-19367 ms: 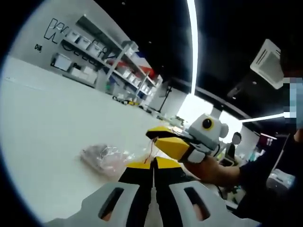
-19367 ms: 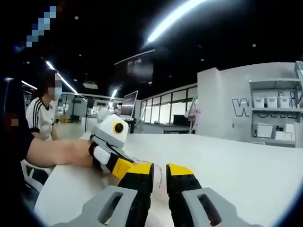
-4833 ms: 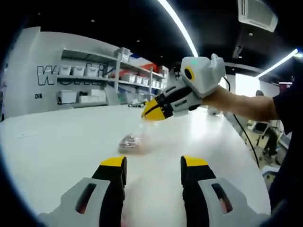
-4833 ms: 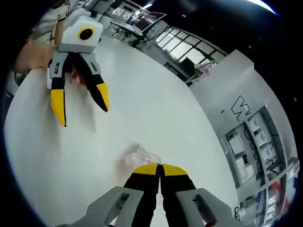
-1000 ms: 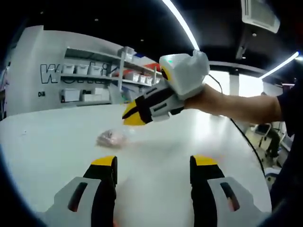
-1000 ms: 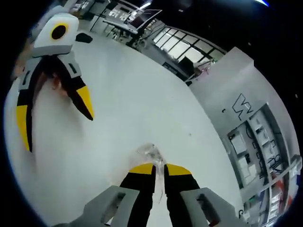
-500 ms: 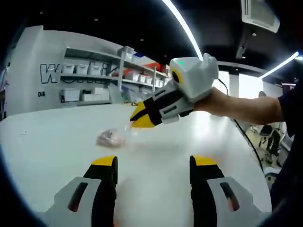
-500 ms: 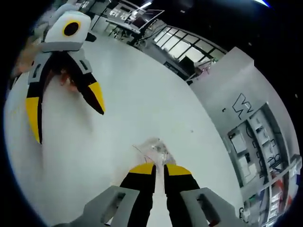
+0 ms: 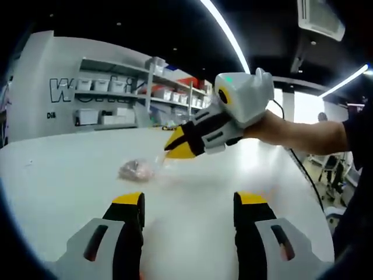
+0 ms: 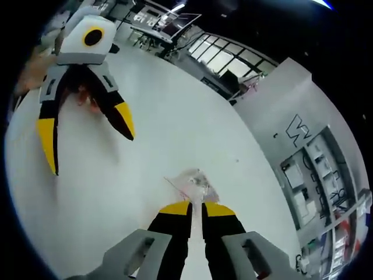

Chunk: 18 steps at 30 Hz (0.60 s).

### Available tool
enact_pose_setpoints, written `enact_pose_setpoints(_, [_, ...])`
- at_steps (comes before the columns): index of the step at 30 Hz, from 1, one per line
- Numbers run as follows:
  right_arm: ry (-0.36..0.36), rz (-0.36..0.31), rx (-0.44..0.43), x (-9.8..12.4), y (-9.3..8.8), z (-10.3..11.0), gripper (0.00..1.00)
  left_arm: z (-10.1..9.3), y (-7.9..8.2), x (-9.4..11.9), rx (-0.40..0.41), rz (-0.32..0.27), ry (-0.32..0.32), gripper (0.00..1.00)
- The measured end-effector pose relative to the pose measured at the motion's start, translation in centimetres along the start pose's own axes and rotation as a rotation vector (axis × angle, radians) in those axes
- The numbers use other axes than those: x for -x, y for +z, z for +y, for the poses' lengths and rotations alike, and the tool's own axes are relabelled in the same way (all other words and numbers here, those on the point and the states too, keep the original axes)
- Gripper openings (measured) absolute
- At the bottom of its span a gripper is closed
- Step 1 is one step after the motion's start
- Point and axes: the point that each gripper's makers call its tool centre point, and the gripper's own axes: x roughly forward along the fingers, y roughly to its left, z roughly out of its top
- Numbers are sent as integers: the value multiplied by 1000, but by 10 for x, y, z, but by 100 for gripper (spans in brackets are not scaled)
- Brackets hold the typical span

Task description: Open the resealable bag by pulling the two sides of the seal apart until the entire bag opening is separated and visibly accessible.

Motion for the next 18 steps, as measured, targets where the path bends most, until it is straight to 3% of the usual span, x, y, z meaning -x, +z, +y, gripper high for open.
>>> enact_pose_setpoints(18, [-3,-8,-11,7,-4,7,3,0,-1,0,2,2,2,62])
